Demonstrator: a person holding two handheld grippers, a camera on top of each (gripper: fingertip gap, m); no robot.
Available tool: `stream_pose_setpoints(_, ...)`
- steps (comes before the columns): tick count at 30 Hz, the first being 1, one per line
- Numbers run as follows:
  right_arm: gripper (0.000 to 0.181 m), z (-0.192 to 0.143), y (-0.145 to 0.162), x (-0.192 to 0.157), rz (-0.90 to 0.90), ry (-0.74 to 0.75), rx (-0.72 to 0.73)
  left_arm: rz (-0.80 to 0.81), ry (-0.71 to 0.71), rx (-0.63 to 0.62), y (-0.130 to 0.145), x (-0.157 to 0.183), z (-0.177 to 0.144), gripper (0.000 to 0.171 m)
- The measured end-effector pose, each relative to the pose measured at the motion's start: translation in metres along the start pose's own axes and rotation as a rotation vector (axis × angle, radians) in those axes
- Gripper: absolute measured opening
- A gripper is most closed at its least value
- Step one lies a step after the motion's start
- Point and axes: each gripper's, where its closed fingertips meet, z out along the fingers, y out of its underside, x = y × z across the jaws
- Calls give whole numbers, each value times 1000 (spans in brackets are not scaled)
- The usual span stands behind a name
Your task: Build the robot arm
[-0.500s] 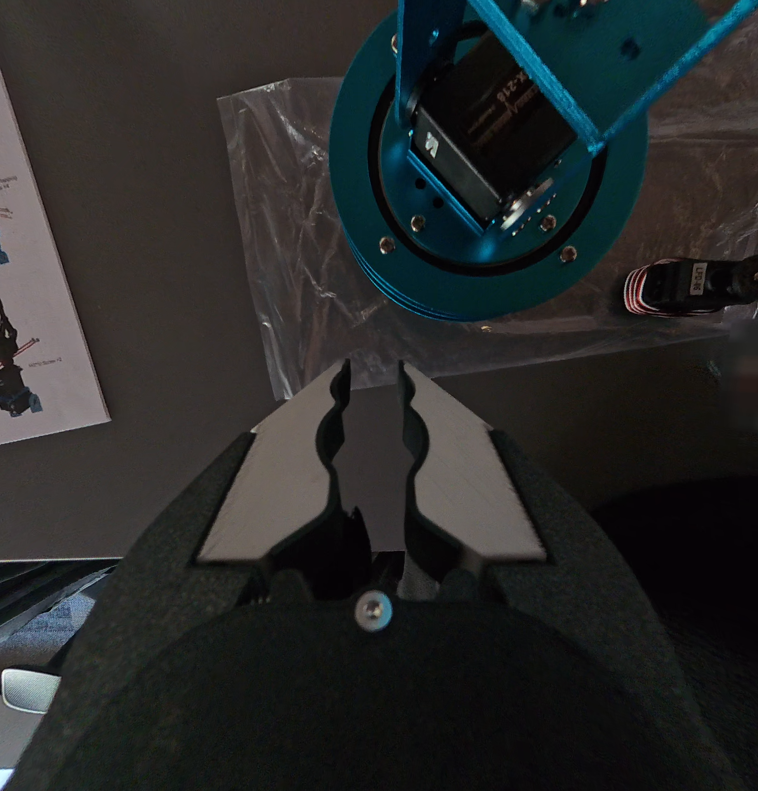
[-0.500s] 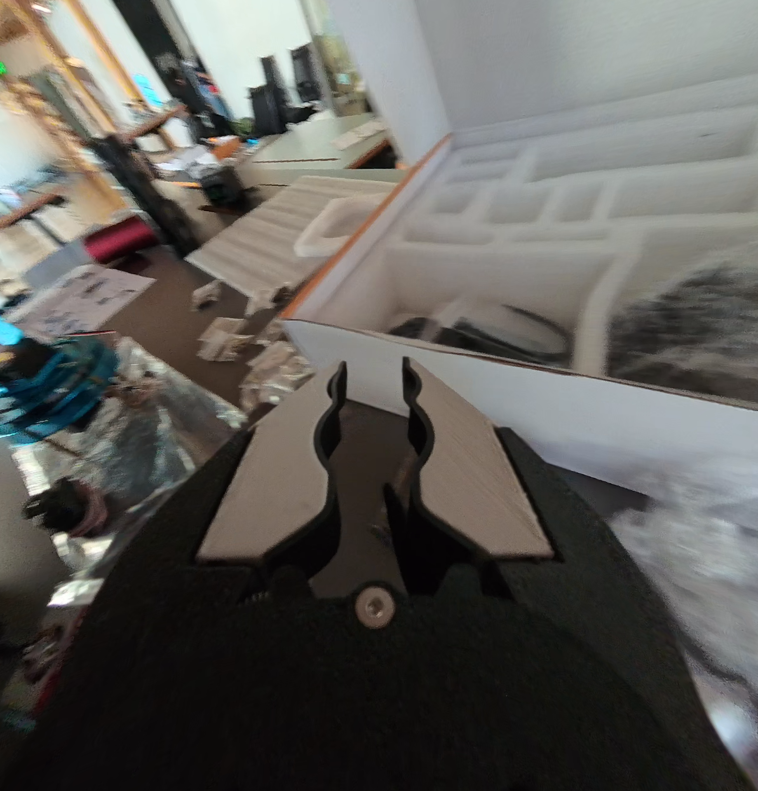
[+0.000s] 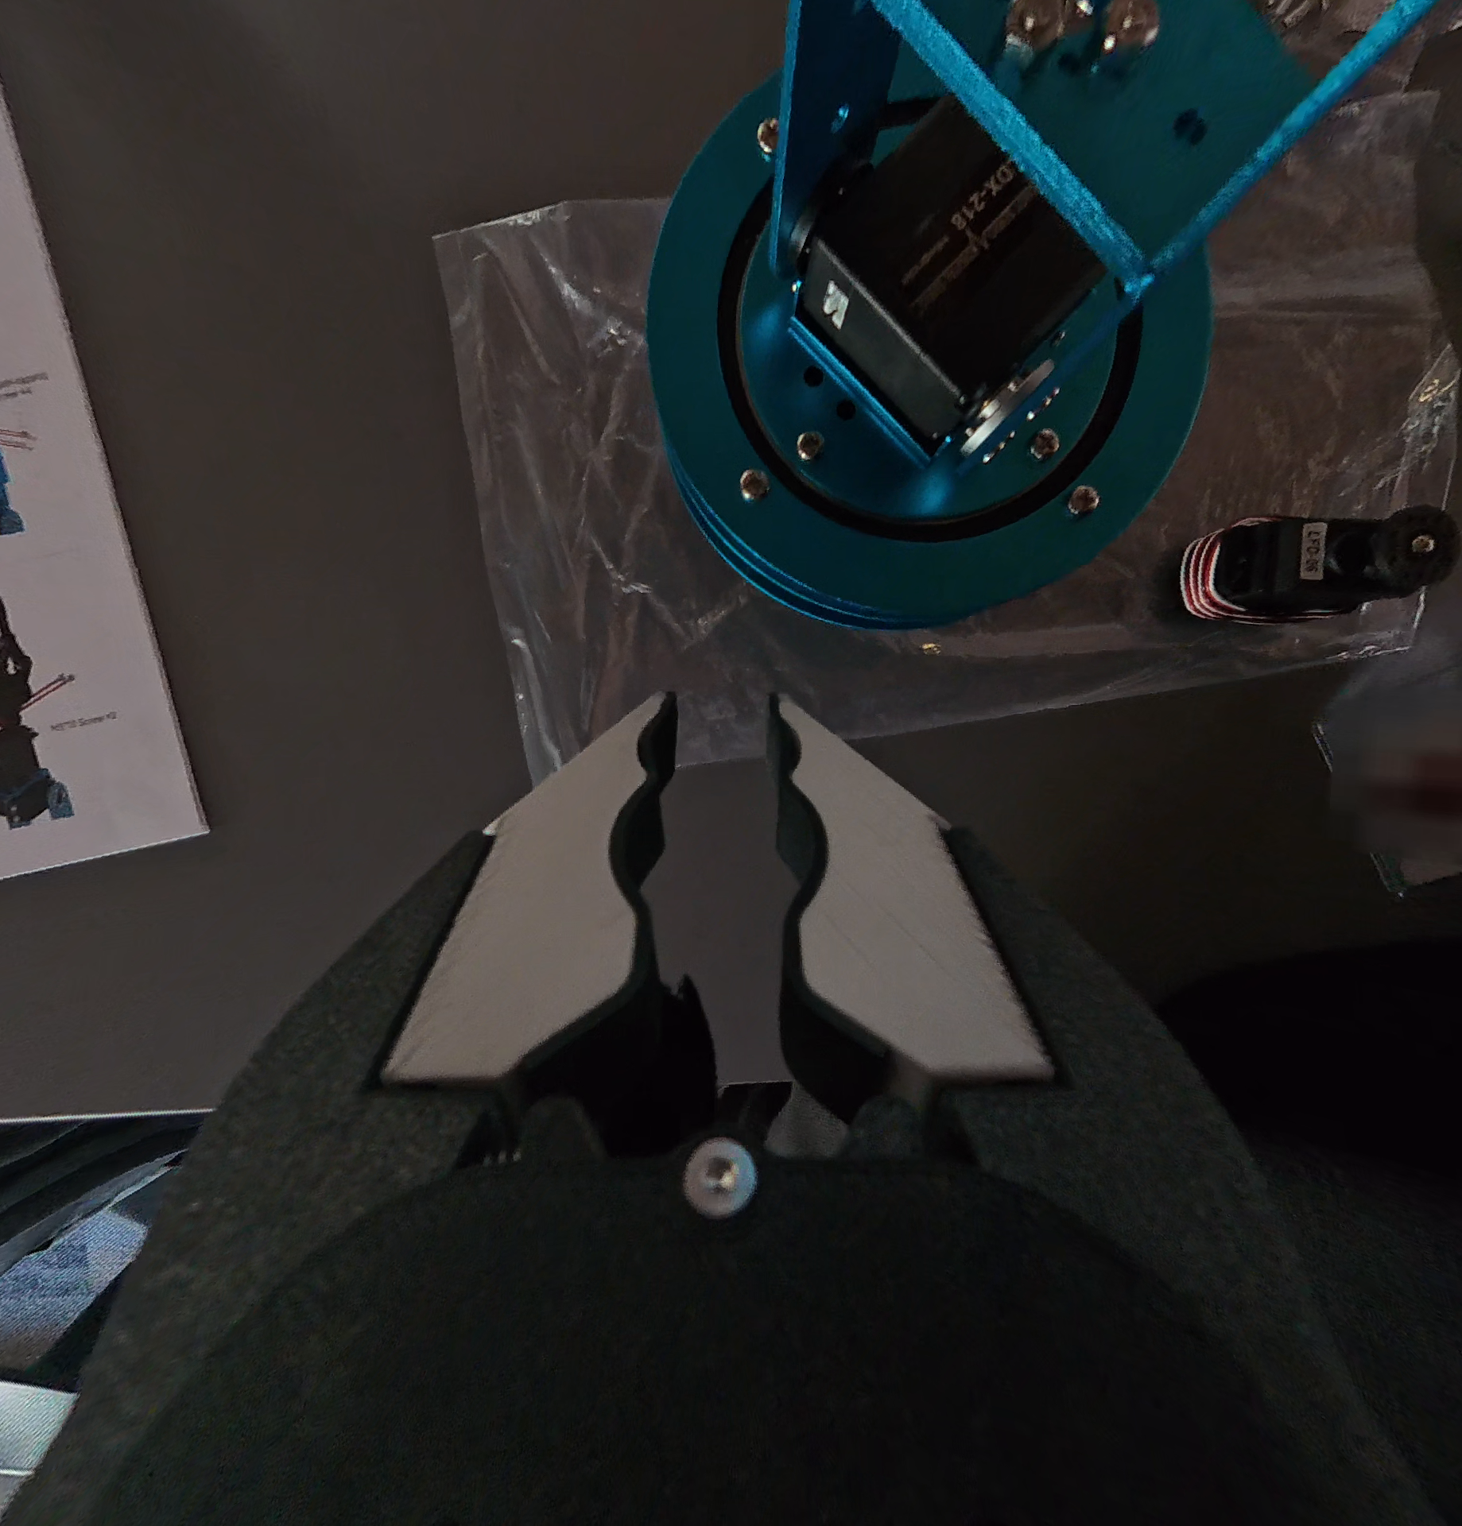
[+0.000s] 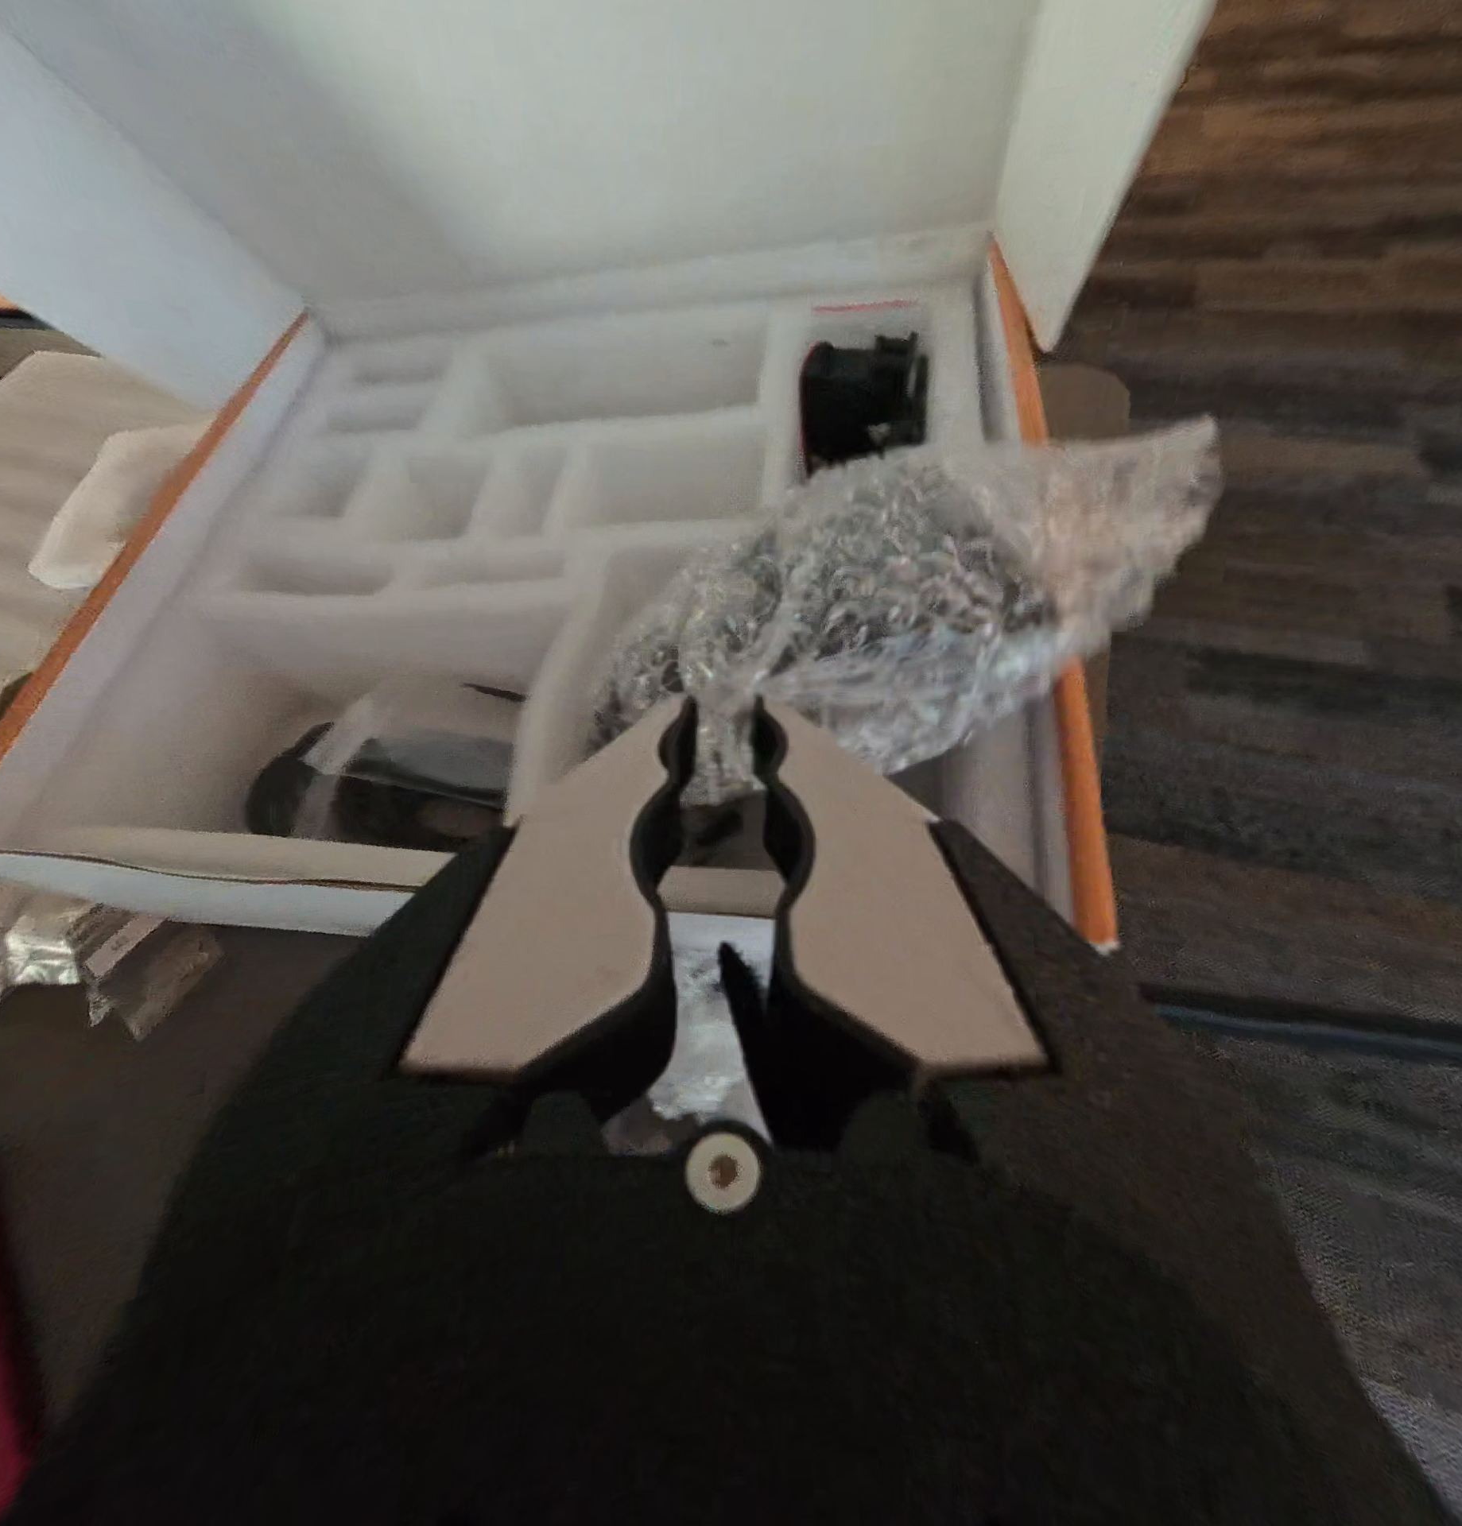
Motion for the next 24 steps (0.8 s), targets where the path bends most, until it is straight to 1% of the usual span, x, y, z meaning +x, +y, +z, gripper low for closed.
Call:
stream_pose_setpoints(1,6,0,-3,-9,-31,14,2,-3,-4,4,1,-1,-1,21)
stream_pose_setpoints(4,3,3,-3,-37,-166,43,-20,-20,-4,15,1,-1,-3,21)
stream_pose_setpoints(7,2,3,-8,-73,-259,-4,6,-18,-2,22,1,1,-4,20)
stream_pose_setpoints(9,1,5,-8,-90,-323,-8,-5,-9,1,23,1,3,-4,21)
stream_pose_setpoints(11,1,7,-8,-97,-354,-3,-3,-3,2,25,1,5,-4,20)
stream_pose_setpoints(15,1,6,-8,-100,-308,-31,-3,-9,2,33,1,6,-5,21)
stream_pose_setpoints(21,2,7,-8,-99,-310,-41,-2,-15,1,29,3,8,-4,21)
stream_pose_setpoints(24,1,7,-2,-106,-302,-64,-21,-26,7,28,4,10,-4,21)
